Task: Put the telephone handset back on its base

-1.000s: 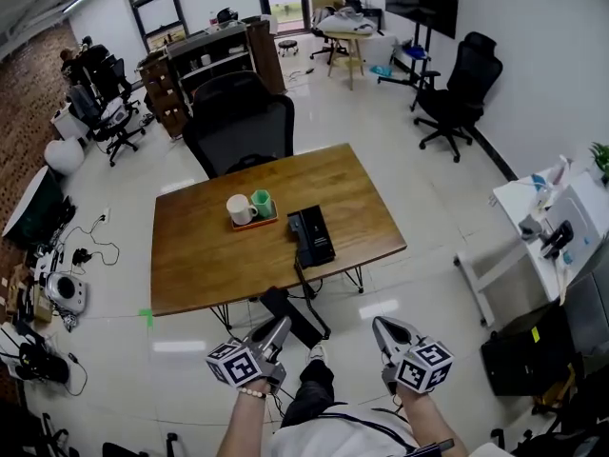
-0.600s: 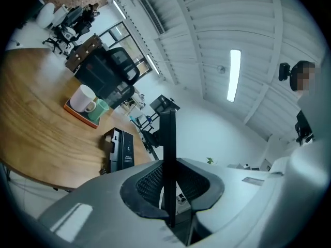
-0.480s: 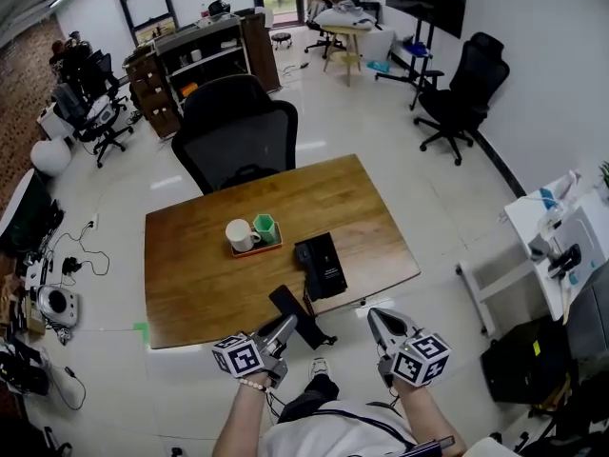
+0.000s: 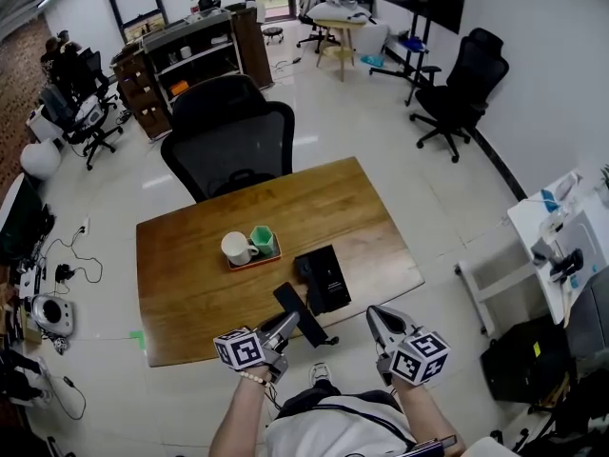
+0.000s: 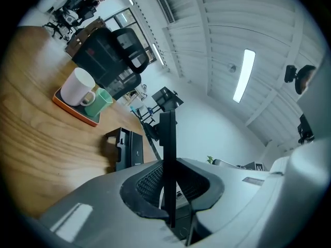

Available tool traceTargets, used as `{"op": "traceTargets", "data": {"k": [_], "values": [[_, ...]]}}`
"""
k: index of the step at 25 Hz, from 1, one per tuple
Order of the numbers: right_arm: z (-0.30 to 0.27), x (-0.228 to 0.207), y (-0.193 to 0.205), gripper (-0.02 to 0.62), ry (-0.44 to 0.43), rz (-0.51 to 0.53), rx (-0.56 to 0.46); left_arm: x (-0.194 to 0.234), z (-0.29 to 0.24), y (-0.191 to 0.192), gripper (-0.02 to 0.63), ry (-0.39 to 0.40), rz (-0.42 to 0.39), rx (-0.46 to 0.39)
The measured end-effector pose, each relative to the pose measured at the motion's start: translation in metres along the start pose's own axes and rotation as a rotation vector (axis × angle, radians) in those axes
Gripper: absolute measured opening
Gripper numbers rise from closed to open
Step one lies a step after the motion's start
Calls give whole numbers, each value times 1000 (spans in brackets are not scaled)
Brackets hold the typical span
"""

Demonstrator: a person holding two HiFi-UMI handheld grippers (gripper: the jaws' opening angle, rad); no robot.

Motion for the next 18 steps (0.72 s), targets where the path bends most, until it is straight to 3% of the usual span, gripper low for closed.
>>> {"op": "traceTargets", "data": {"k": [18], "values": [[-31,-29,4,0,47,-4,20,66,-72,-7,67,65,15,117]]}}
Point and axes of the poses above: the fingertips, and each gripper's own axes: z backward along the fingers, x to its left, y out of its underside, the point moved 4 cm from there along z, backward along the fingers, and after that the axes turned 6 degrees about -y, right-handed, at the moved point
